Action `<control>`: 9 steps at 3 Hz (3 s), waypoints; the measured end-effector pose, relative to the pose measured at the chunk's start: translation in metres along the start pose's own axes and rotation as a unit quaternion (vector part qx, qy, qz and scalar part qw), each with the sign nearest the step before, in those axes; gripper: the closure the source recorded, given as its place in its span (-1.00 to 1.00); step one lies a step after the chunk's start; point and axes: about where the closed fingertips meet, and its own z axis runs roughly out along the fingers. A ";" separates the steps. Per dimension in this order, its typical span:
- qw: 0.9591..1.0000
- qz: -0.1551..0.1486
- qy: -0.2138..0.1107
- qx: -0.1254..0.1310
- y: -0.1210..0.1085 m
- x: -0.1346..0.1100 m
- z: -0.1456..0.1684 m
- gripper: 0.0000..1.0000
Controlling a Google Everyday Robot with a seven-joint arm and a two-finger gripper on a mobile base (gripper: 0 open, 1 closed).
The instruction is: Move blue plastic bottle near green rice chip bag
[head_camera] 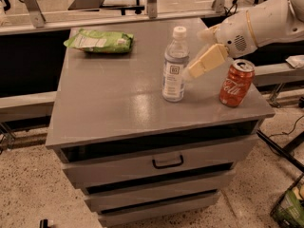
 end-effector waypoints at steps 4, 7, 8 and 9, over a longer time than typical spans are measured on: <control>0.997 -0.066 0.004 -0.037 0.003 -0.012 0.032 -0.63; 0.997 -0.075 0.002 -0.034 -0.004 -0.025 0.032 0.91; 0.996 -0.088 0.006 -0.018 -0.029 -0.042 0.020 1.00; 0.994 -0.106 0.016 0.017 -0.080 -0.065 0.014 1.00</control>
Offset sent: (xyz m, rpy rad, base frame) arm 0.0127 0.0419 -0.0120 -0.0674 -0.0958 0.2098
